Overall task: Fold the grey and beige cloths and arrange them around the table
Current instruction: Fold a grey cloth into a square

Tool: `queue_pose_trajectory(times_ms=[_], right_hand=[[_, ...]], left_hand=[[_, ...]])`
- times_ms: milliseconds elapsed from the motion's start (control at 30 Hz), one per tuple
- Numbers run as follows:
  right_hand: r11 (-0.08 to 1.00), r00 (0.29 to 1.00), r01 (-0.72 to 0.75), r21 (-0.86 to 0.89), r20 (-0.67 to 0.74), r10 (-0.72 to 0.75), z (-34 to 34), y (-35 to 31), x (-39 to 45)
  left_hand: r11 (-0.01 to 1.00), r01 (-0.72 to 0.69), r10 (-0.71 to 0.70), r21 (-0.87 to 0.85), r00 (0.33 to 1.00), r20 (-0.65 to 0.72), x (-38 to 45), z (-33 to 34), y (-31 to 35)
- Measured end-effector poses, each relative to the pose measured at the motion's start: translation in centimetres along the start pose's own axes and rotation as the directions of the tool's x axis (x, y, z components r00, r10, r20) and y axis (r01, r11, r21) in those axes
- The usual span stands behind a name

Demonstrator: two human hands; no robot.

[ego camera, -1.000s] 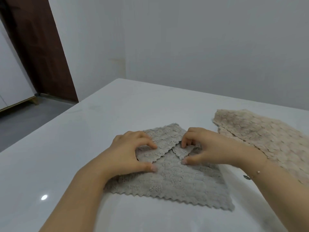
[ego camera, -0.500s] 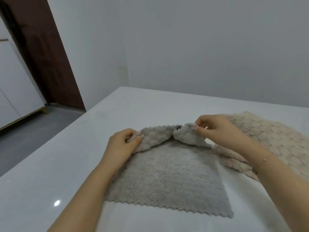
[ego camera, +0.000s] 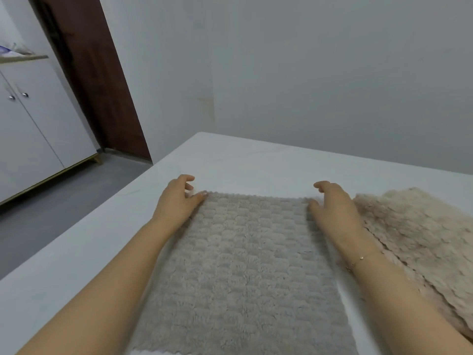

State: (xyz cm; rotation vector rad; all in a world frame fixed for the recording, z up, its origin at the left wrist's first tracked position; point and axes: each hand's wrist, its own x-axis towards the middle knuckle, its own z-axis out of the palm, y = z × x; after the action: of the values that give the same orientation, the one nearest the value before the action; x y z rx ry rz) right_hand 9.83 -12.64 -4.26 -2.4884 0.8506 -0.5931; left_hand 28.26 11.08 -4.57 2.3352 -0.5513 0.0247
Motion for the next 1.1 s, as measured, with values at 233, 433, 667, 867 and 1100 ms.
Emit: queue_pose_trajectory(times_ms=[233,433,667,867,1100], right_hand=[[0.925,0.891,0.378,-0.042,0.288,-0.351,2.4,-3.7,-2.6],[0.923,0.910,0.262,-0.282,0.391,-0.138,4.0,-1.5,-2.4],[0.912,0.939,0.280,-0.300,0.283,-0.195,2.3,-1.6,-3.7],[0.818,0.750,0.571,-0.071,0.452,-0.483,-3.8,-2.3,-10.0],[0.643,0.625,0.759,-0.098,0.383,-0.680,-6.1,-0.9,-16.8]], left_hand=[[0.862,-0.457,0.382,0.219,0.870,0.312,-4.4,1.5,1.9],[0.866,-0.253,0.100,0.431,0.933,0.346,-2.4,2.3,-1.1],[0.900,-0.330,0.257,0.284,0.930,0.264,-5.1,0.0,-1.3],[0.834,-0.551,0.509,-0.025,0.751,0.420,-13.2,-5.5,0.8],[0.707,-0.707,0.643,-0.018,0.632,0.432,-19.3,-6.2,-1.2]])
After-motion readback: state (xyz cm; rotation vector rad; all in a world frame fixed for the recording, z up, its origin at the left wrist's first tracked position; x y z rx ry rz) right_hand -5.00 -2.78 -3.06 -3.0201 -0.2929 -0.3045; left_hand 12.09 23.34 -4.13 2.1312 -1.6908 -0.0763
